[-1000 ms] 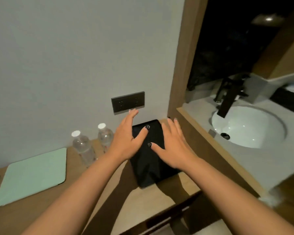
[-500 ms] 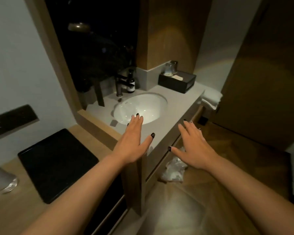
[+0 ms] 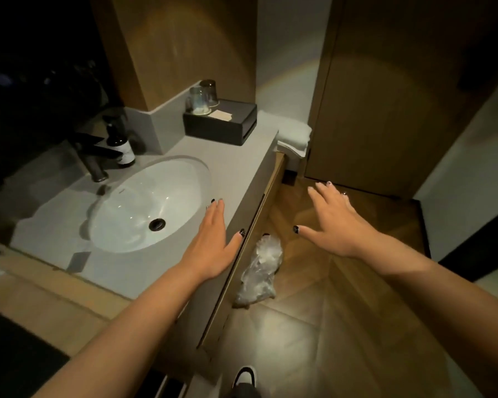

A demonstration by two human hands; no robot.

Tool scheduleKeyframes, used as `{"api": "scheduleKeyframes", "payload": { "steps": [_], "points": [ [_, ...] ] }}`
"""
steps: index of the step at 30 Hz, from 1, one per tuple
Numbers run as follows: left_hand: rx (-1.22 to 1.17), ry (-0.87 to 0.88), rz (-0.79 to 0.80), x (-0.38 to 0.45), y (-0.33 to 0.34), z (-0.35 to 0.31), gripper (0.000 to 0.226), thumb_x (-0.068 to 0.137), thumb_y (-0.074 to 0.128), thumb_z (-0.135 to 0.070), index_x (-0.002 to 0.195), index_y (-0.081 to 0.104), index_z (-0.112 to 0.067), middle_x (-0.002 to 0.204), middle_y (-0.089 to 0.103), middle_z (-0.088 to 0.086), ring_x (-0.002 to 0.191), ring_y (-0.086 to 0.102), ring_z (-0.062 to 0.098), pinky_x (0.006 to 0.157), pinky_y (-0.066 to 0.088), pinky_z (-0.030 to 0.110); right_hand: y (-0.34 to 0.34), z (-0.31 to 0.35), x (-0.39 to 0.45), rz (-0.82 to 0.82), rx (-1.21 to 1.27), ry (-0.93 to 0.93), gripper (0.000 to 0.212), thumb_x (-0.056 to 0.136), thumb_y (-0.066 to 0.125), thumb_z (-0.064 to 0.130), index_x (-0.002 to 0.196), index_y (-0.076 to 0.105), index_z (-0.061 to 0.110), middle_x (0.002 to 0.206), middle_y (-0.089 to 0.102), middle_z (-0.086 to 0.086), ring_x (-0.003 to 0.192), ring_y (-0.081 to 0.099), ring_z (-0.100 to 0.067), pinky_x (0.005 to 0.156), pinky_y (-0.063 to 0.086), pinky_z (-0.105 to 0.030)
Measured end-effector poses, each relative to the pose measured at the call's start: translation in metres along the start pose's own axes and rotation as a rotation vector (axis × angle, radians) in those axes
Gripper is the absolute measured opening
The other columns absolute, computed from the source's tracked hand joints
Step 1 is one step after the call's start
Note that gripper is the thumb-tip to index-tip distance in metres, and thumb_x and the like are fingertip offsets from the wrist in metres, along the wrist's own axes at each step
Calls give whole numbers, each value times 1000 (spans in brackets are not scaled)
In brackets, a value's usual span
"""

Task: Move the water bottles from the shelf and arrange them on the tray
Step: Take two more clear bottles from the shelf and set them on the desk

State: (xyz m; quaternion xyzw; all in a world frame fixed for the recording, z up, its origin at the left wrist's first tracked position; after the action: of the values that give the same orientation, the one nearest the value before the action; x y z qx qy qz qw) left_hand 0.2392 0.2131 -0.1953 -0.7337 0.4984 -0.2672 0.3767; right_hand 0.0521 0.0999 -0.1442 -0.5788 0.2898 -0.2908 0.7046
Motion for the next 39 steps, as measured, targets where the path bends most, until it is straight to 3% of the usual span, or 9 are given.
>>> {"api": "scheduleKeyframes", "payload": {
  "steps": [10, 20, 27, 34, 39],
  "points": [
    [28, -10, 134, 189, 34, 20, 74, 99, 40, -41, 154, -5, -19, 163, -6, 1, 150, -1, 18, 119, 11, 37, 9, -65, 163, 42, 89, 135, 88, 90, 50, 54, 153, 3, 13, 162, -2, -7, 148, -8, -25, 120, 3, -44],
    [77, 18, 201, 323, 62, -4, 72, 99, 42, -41, 154, 0, -21, 163, -4, 0, 149, -8, 16, 118, 11, 38, 13, -143, 254, 97, 146, 185, 88, 90, 51, 54, 153, 4, 15, 162, 0, -6, 149, -7, -24, 118, 5, -43],
    [120, 0, 161, 435, 94, -39, 72, 99, 43, -40, 154, 2, -20, 163, -4, 1, 149, -10, 17, 118, 12, 40, 8, -223, 343, 135, 116, 105, 87, 90, 50, 54, 153, 4, 15, 162, 2, -5, 149, -6, -25, 119, 5, -43],
    [44, -137, 104, 542, 132, -79, 70, 99, 42, -39, 154, 4, -19, 163, -5, 0, 148, -13, 15, 115, 5, 34, -10, -329, 455, 230, 174, 29, 84, 91, 52, 51, 153, 8, 15, 162, 8, -4, 149, 0, -21, 121, 13, -37],
    [-2, -162, 101, 604, 150, -91, 69, 99, 44, -37, 154, 7, -19, 163, -2, -1, 148, -11, 14, 116, 5, 32, -13, -361, 521, 300, 207, -50, 81, 93, 51, 47, 153, 7, 15, 161, 8, -3, 149, 1, -20, 121, 12, -35]
  ]
}}
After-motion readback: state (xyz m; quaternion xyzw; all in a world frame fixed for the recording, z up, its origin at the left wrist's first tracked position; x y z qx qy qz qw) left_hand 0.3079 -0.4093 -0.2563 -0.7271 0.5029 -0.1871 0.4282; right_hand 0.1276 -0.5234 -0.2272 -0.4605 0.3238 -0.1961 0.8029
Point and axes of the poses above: each hand's wrist, its own x-axis towards the middle knuckle, its own y-axis out of the palm, z = x × y, the point moved 8 cm from there along x, towards the middle knuckle
